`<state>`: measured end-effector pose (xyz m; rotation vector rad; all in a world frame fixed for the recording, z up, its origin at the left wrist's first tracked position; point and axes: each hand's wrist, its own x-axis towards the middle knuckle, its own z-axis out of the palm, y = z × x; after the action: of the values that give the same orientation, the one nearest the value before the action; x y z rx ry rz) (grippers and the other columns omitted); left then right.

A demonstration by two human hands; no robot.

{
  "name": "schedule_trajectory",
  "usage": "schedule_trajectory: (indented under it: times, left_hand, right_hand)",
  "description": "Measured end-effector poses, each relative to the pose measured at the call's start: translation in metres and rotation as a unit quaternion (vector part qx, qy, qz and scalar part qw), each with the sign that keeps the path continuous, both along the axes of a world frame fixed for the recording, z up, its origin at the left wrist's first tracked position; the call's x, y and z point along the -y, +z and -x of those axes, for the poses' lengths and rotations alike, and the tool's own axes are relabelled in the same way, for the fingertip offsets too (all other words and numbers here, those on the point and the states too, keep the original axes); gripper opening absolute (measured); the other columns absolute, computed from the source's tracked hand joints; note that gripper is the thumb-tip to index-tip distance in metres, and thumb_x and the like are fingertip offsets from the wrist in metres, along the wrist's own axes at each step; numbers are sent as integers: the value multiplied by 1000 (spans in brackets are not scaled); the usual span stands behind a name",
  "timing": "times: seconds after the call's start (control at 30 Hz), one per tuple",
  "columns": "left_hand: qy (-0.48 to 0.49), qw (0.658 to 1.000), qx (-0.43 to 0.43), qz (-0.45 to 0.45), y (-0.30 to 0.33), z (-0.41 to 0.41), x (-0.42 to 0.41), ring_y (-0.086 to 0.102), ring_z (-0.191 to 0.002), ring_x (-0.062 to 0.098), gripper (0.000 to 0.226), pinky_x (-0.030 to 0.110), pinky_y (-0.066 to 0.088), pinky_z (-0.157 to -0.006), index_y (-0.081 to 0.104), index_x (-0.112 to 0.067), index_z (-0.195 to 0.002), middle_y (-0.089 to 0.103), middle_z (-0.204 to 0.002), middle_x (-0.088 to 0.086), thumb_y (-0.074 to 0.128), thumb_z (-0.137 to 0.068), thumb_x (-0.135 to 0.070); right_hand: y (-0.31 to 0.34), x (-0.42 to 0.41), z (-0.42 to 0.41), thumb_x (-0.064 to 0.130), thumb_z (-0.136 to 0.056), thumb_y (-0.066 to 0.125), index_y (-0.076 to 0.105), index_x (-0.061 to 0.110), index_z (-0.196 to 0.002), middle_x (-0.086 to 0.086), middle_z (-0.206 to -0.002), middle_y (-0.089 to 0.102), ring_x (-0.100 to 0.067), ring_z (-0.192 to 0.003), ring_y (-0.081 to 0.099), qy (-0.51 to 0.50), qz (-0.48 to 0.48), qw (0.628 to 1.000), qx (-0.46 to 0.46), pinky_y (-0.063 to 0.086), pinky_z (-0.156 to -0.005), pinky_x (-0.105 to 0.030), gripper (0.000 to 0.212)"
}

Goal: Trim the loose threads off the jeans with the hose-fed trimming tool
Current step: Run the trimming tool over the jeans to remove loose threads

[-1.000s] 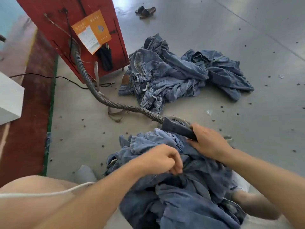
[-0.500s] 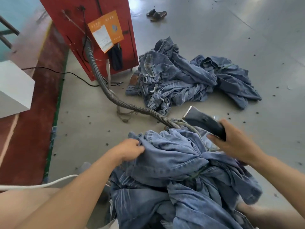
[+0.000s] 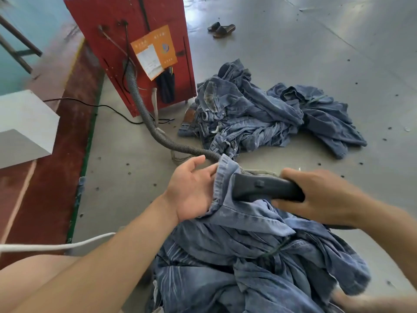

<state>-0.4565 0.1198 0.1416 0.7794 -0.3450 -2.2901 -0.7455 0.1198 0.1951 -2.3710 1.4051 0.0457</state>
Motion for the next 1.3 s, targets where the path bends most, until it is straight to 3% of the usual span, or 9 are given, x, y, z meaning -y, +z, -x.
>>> schedule_trajectory:
  times: [0.4,0.57,0.67,0.77,0.87,0.93,1.03,1.17,1.3]
  left_hand:
    - [25,1000,-1,5,16,-9,27,33,-149,45,81,57,22,-124,35,4,-154,38,-157,30,34,-101,-58]
    - [21,986,158,47,39,-16,41,61,-100,26,38,39,46,-104,59,3,-126,66,-112,13,63,-98,-23]
    - [-54,986,156,21,36,-9,32,61,-79,22,31,35,53,-87,65,-9,-103,63,-85,5,69,-97,-40]
    - [-131,974,176,-52,4,4,12,55,-122,36,87,45,36,-117,62,-3,-124,53,-130,24,45,-90,-81]
    - [-219,917,325,-77,-29,17,-13,55,-127,26,93,42,32,-117,70,-13,-119,57,-138,10,47,-78,-92]
    - [-269,870,411,-43,-35,24,-28,60,-124,23,66,44,42,-113,80,-22,-109,64,-132,7,67,-78,-80]
    - [-196,866,458,-32,-55,32,-43,69,-70,17,8,27,57,-62,77,-15,-78,71,-81,5,83,-82,-12]
    - [-67,859,507,-27,-60,40,-53,61,-85,24,38,30,53,-64,61,-22,-98,64,-98,8,60,-81,12]
    - [60,915,393,-64,-49,34,-43,62,-84,26,63,29,52,-57,60,-26,-114,65,-109,11,32,-79,18]
  right_hand:
    - [-2,13,2,74,-78,61,50,37,-86,12,-63,60,-10,-59,58,-183,82,970,135,41,-53,-32,40]
    - [0,16,2,72,-80,64,50,32,-86,8,-59,62,-8,-56,60,-213,98,959,161,38,-52,-30,43]
    - [-2,17,3,74,-78,63,50,33,-87,7,-62,62,1,-63,62,-207,71,960,174,39,-49,-31,44]
    - [-7,18,8,83,-72,55,49,37,-88,8,-64,62,-7,-56,61,-192,46,968,153,45,-50,-34,49]
    - [-16,16,14,87,-67,47,47,38,-87,7,-68,63,-10,-58,59,-162,19,980,116,50,-57,-37,53]
    - [-22,14,15,83,-72,49,47,38,-88,9,-70,62,-9,-61,58,-139,6,986,93,44,-55,-32,48]
    - [-28,11,14,68,-84,63,48,37,-92,11,-72,63,-5,-63,57,-100,-10,993,62,40,-56,-28,35]
    - [-25,13,18,63,-86,68,50,38,-87,10,-68,62,-2,-69,59,-61,-37,997,40,37,-54,-25,30]
    - [-19,19,27,63,-81,70,54,40,-81,23,-76,64,-2,-69,60,-31,-49,998,19,41,-57,-27,29]
